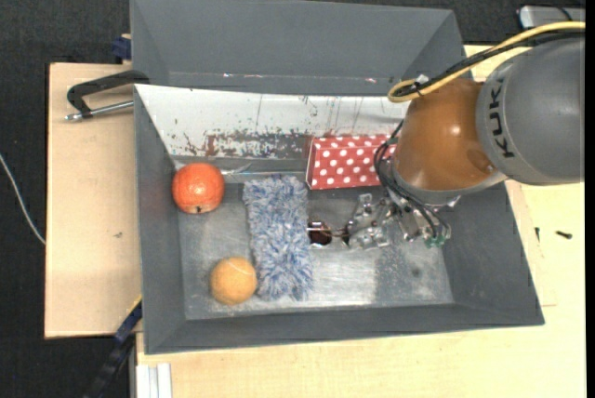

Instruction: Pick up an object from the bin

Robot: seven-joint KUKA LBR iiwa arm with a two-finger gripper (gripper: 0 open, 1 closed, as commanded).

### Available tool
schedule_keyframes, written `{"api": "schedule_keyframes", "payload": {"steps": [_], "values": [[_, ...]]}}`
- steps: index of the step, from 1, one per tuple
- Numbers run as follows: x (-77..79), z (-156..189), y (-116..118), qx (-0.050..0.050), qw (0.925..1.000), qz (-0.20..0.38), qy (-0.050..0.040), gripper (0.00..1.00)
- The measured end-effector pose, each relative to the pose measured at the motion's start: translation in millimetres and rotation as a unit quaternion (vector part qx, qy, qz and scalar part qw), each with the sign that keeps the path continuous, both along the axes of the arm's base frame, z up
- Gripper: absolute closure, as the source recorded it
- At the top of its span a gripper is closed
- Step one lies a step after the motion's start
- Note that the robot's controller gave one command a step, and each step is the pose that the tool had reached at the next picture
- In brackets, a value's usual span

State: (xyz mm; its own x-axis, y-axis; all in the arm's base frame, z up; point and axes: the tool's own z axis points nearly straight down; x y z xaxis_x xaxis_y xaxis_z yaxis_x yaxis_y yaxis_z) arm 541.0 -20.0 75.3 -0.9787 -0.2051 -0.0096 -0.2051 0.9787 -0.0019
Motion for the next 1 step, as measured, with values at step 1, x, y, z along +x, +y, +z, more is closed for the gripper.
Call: {"api": "schedule_keyframes", "payload": {"steps": [1], "values": [[0.0,0.0,0.0,0.000,1.0000,0.000,0.0000,1.00]]}}
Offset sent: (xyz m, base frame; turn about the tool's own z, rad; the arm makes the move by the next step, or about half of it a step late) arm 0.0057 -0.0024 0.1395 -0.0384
